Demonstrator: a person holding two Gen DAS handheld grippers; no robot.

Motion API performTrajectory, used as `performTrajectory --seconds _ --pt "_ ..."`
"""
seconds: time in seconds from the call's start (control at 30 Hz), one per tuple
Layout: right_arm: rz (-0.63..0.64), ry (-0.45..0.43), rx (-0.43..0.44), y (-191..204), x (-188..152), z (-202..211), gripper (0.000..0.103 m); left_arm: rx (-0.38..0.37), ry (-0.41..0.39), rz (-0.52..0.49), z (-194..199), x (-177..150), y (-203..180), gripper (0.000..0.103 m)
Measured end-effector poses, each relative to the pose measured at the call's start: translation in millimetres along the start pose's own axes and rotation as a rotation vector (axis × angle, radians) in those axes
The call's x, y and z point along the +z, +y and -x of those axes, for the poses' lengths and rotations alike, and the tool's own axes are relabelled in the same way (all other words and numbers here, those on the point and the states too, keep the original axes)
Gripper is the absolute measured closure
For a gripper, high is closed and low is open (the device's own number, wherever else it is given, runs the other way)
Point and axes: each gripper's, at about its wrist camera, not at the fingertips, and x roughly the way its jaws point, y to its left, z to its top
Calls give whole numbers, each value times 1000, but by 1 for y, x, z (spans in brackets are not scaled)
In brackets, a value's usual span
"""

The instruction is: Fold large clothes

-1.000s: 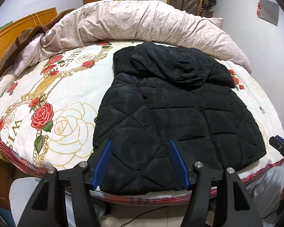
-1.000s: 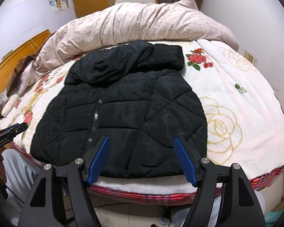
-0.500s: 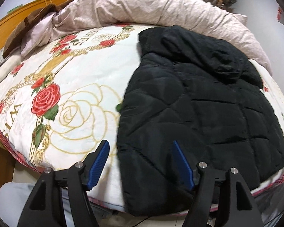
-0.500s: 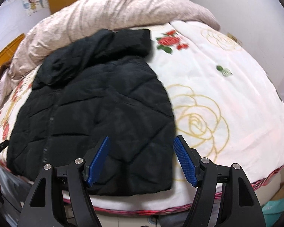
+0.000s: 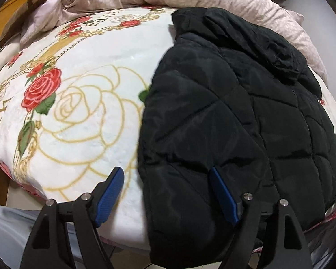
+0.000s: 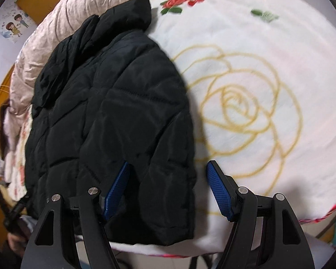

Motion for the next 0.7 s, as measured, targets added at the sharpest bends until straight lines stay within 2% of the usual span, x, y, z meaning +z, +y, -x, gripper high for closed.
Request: performTrajectory --seconds 0.07,0.1,0.13,0.17,0.2,0.23,0.27,0.3,0.37,0.5,0.7 --pt "15 8 -16 3 -1 -1 34 -1 9 -14 -3 -1 -3 22" --pt "17 11 -17 5 -1 -2 38 0 13 -18 -3 -1 -3 23" --pt "21 13 -3 8 -1 -2 54 -6 18 -25 -2 0 -5 32" --pt "27 8 -3 11 -1 1 64 -18 23 -39 0 0 -8 47" --pt "36 -2 -5 14 -1 4 70 -24 25 -63 3 2 -12 53" --pt "40 -11 -3 18 -1 6 81 -5 21 -97 8 3 -19 67" --pt "46 -26 -3 22 -1 13 85 12 16 -132 13 3 -25 80" --pt "50 -37 -1 24 -1 17 87 21 5 -157 20 4 -31 83" --pt "63 -74 12 33 -2 34 89 12 -20 -161 36 8 -36 87" --pt "100 -132 43 48 -6 69 90 -58 -82 -117 76 13 -30 88" --pt "100 -183 82 51 -32 116 90 -121 -142 -68 124 5 -14 89"
